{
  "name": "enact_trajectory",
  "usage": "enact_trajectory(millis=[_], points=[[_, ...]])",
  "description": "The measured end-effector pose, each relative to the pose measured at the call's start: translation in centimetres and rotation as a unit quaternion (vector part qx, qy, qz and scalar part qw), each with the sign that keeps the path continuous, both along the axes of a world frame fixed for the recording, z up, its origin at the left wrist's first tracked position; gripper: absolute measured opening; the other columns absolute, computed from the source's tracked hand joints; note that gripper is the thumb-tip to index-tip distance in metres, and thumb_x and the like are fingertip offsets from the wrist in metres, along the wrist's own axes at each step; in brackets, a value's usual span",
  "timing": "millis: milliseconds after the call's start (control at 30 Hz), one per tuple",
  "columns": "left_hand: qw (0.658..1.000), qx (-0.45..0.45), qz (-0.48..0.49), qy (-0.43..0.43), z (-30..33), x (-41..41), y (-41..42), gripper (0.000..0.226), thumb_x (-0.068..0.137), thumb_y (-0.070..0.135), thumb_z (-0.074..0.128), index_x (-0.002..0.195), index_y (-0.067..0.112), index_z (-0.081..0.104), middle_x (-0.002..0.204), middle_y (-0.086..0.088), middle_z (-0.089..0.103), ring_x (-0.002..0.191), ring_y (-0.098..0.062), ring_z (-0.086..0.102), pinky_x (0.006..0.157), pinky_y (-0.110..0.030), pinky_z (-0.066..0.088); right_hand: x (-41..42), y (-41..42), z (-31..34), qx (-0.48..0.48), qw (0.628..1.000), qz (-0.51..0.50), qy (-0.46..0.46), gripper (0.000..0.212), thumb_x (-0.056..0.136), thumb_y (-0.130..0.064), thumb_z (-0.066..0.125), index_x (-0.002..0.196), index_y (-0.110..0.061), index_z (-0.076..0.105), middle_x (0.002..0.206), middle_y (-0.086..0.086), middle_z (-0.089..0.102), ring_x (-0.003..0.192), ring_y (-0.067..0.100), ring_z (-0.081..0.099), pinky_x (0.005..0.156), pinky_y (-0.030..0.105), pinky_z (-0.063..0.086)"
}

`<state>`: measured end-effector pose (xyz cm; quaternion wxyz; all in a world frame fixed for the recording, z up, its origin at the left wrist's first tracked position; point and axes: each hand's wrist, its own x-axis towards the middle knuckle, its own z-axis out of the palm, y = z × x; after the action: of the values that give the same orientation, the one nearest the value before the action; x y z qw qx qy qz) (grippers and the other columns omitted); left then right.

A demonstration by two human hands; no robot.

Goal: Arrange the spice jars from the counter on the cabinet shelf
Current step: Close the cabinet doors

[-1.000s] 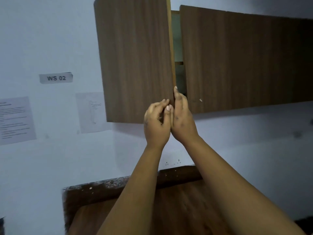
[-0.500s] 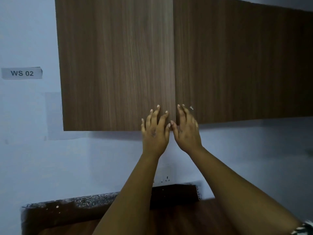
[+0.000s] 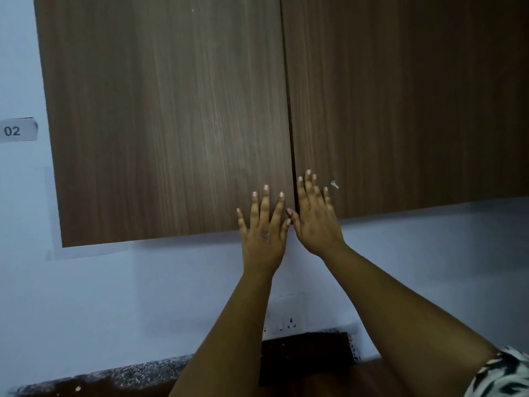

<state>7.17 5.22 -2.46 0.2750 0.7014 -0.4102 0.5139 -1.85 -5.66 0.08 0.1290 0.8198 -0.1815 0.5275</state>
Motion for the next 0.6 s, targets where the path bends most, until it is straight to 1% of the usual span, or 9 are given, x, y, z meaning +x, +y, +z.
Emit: enact_trajectory(millis=[133,267,400,500,600], points=[[0.999,-0.007,0.007,-0.032,-0.4,1.1,-0.5,0.058,0.101,0.043,0.036,0.154,0.023,0.024,0.162,-0.008,0.012,0.150,-0.028,0.011,0.116,-0.056,0.003,1.3,-0.5,-0.7,0.035,0.999,0.021,-0.033,0.071,0.100,-0.048,0.018,0.155,-0.007,-0.001,0.163,0.010,-0.012,0.150,0.019,-0.014,0.120,0.039,-0.005],[0.999,-0.010,0.014,-0.044,-0.1,2.0,-0.8,0.057,0.102,0.043,0.036,0.154,0.023,0.025,0.162,-0.006,0.014,0.149,-0.026,0.011,0.116,-0.053,0.002,2.1,-0.8,-0.6,0.045,0.998,0.024,-0.031,0.070,0.101,-0.046,0.022,0.155,-0.007,-0.002,0.163,0.010,-0.012,0.150,0.020,-0.014,0.120,0.040,-0.006],[0.999,-0.008,0.014,-0.046,-0.3,2.7,-1.2,0.057,0.102,0.044,0.033,0.155,0.023,0.022,0.163,-0.005,0.013,0.150,-0.025,0.008,0.118,-0.052,0.001,2.6,-1.3,-0.7,0.031,0.999,0.033,-0.025,0.068,0.103,-0.041,0.025,0.155,-0.010,-0.006,0.161,0.005,-0.019,0.149,0.018,-0.020,0.120,0.041,-0.007],[0.998,-0.011,0.017,-0.051,-0.3,3.1,-1.3,0.057,0.103,0.044,0.033,0.155,0.023,0.022,0.163,-0.004,0.014,0.150,-0.024,0.008,0.119,-0.051,-0.001,2.6,-1.6,-0.9,0.021,0.999,0.033,-0.027,0.067,0.102,-0.041,0.022,0.155,-0.011,-0.005,0.162,0.006,-0.016,0.149,0.018,-0.019,0.121,0.043,-0.006],[0.998,-0.015,0.020,-0.058,-0.4,3.2,-1.4,0.057,0.103,0.044,0.034,0.155,0.023,0.021,0.163,-0.005,0.014,0.150,-0.024,0.009,0.119,-0.051,0.001,2.9,-1.7,-0.9,0.017,0.999,0.027,-0.035,0.066,0.101,-0.040,0.020,0.155,-0.011,-0.005,0.163,0.007,-0.014,0.149,0.018,-0.018,0.121,0.043,-0.006]])
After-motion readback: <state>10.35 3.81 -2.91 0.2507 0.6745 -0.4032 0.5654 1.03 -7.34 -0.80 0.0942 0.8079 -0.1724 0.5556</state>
